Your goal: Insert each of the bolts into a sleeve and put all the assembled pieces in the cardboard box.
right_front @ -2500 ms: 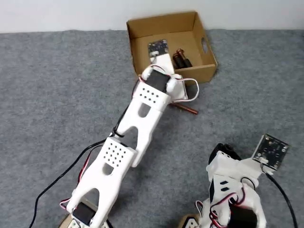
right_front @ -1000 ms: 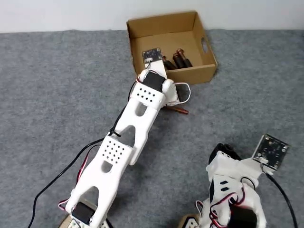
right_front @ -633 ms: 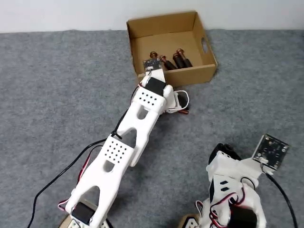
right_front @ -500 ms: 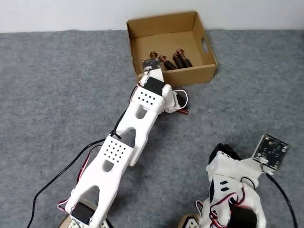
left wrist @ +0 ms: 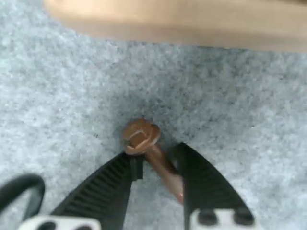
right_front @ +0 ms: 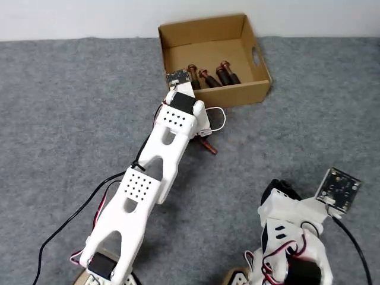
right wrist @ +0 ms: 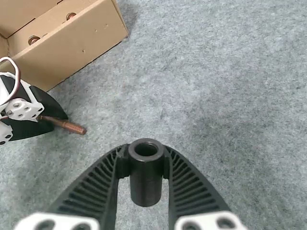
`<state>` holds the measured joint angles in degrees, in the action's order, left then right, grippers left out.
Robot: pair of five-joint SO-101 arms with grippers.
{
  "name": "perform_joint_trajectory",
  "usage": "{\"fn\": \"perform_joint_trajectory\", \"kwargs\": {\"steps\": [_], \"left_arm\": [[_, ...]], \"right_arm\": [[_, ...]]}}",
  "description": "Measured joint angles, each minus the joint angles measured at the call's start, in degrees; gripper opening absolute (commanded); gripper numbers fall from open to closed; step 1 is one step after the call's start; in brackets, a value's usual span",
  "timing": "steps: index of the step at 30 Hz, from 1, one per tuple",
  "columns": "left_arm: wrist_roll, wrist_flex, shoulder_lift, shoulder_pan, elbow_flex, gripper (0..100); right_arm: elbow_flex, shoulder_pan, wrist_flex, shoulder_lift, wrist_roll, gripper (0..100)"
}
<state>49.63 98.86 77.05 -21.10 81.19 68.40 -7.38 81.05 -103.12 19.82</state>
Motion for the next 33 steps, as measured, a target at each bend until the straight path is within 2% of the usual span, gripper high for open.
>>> {"fn": "perform_joint_trajectory", "kwargs": {"steps": [4, 11, 16, 18, 23, 33], "left_arm": [[-2.0, 0.0, -0.2, -0.1, 0.0, 0], [-5.2, 0.1, -2.5, 1.2, -1.5, 1], [-16.5, 0.1, -6.2, 2.4, -5.7, 1], [-19.0, 0.3, -9.2, 2.2, -9.0, 1], [-21.2, 0.3, -21.3, 2.1, -22.9, 1], [-25.9, -0.6, -57.0, -1.1, -62.3, 1]], "right_arm": [[0.0, 0.0, 0.0, 0.0, 0.0, 0.8], [0.0, 0.0, 0.0, 0.0, 0.0, 0.8], [0.0, 0.0, 0.0, 0.0, 0.0, 0.8], [0.0, 0.0, 0.0, 0.0, 0.0, 0.8], [0.0, 0.0, 0.0, 0.0, 0.0, 0.8], [0.0, 0.0, 0.0, 0.0, 0.0, 0.8]]}}
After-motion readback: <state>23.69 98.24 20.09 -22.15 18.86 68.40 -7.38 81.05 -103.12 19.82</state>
